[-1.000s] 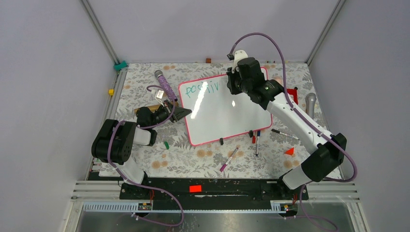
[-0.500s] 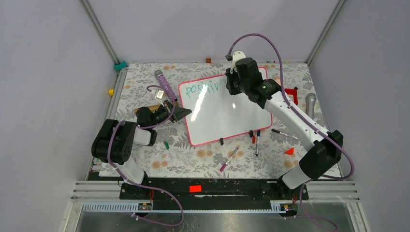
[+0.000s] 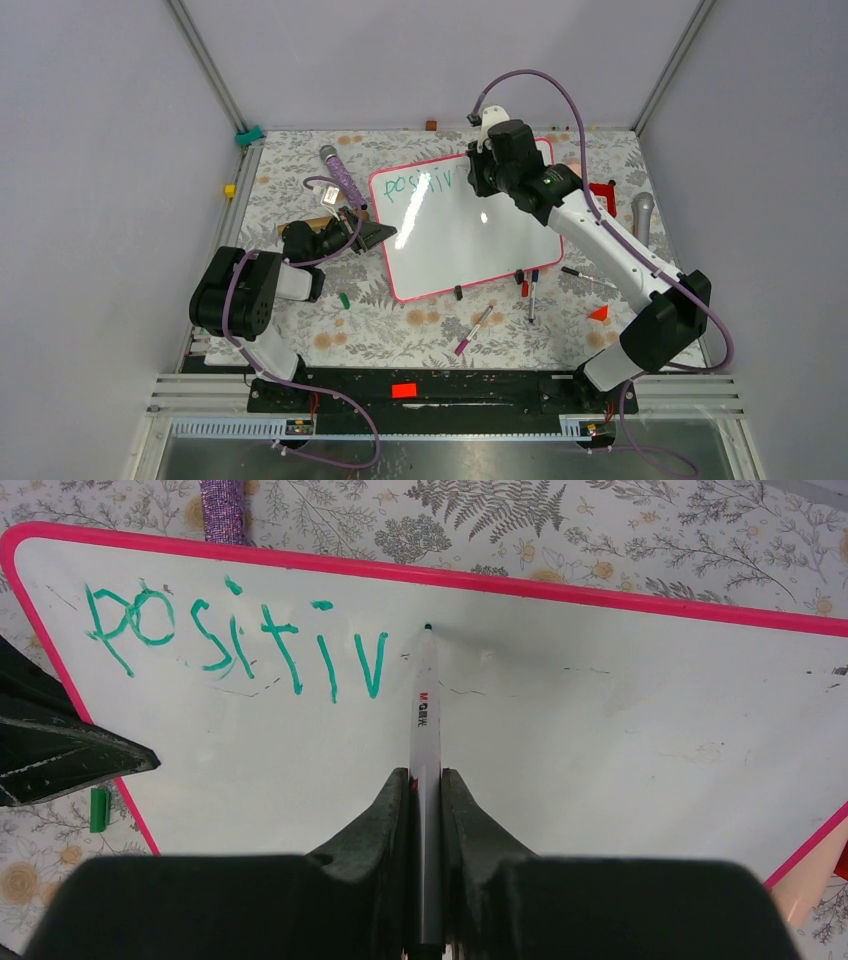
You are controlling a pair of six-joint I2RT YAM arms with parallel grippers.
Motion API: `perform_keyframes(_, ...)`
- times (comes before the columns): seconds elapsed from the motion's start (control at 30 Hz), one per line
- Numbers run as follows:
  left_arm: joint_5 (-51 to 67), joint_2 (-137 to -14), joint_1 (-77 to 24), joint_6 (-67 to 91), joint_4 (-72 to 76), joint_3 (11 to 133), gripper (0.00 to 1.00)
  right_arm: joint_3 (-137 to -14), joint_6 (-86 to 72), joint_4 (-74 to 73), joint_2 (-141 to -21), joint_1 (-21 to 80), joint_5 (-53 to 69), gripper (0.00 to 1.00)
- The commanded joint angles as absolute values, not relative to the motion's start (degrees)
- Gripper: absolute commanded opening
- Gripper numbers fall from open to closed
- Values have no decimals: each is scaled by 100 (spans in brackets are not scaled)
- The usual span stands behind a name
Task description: Write a sentence on the whiteboard
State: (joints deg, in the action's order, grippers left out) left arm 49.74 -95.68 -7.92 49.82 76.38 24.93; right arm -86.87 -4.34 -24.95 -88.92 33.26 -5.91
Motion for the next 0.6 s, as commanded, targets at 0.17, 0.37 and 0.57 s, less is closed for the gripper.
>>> perform_keyframes(0.17,4740,-9475,-762,4605,7523,2465,0,-8452,-439,-2179,-8336,3286,-526,0)
perform_keyframes(0.37,4744,-9460,-758,4605,7524,2452,0,-8349,-514,-2179,-8317,3287,-435,0)
perform_keyframes(0.57,4748,-9457,-758,4614,7520,2452,0,-8235,-575,-2183,-8350,3281,-362,0)
